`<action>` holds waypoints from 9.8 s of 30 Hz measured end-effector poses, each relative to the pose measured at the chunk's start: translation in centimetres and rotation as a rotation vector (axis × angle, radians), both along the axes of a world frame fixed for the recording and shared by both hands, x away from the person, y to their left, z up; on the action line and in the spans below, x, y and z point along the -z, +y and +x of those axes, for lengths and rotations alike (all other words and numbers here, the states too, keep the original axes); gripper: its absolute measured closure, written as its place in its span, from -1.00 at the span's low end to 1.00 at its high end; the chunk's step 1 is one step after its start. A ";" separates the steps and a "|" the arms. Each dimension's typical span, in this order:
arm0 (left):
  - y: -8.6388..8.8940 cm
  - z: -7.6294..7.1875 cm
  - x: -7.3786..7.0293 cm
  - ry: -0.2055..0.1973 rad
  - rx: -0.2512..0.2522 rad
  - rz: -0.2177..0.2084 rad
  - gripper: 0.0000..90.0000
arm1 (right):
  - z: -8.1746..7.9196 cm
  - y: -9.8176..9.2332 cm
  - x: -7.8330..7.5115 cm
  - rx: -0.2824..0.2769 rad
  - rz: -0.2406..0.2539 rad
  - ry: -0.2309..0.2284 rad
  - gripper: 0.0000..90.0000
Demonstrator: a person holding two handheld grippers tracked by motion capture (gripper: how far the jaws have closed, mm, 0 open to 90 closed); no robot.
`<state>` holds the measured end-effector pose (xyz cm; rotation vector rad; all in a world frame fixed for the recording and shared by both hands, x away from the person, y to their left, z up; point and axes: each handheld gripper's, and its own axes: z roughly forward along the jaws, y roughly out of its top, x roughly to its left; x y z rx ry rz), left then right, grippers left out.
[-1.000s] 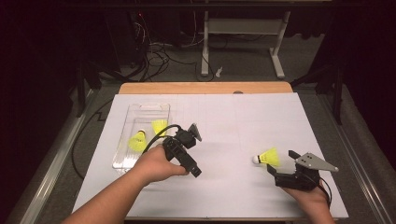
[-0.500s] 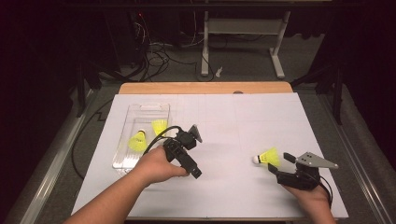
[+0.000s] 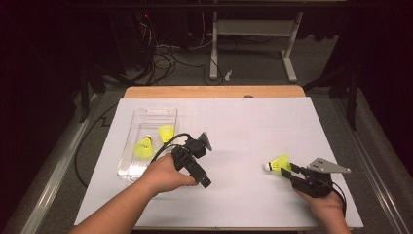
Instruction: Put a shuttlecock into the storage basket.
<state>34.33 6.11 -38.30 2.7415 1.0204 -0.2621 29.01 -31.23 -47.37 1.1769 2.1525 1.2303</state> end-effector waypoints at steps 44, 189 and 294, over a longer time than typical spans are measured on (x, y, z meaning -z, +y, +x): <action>1.0 -0.4 -2.1 -0.049 0.124 0.010 -0.98 | -1.5 2.7 -3.6 -0.125 0.079 -0.092 1.00; -2.5 -2.5 1.0 -0.114 0.341 0.002 0.41 | -2.5 14.3 -3.2 -0.513 0.182 -0.005 0.99; 4.0 -1.0 -2.6 -0.093 0.174 -0.018 0.41 | -2.4 2.2 -2.4 0.053 0.031 -0.187 -1.00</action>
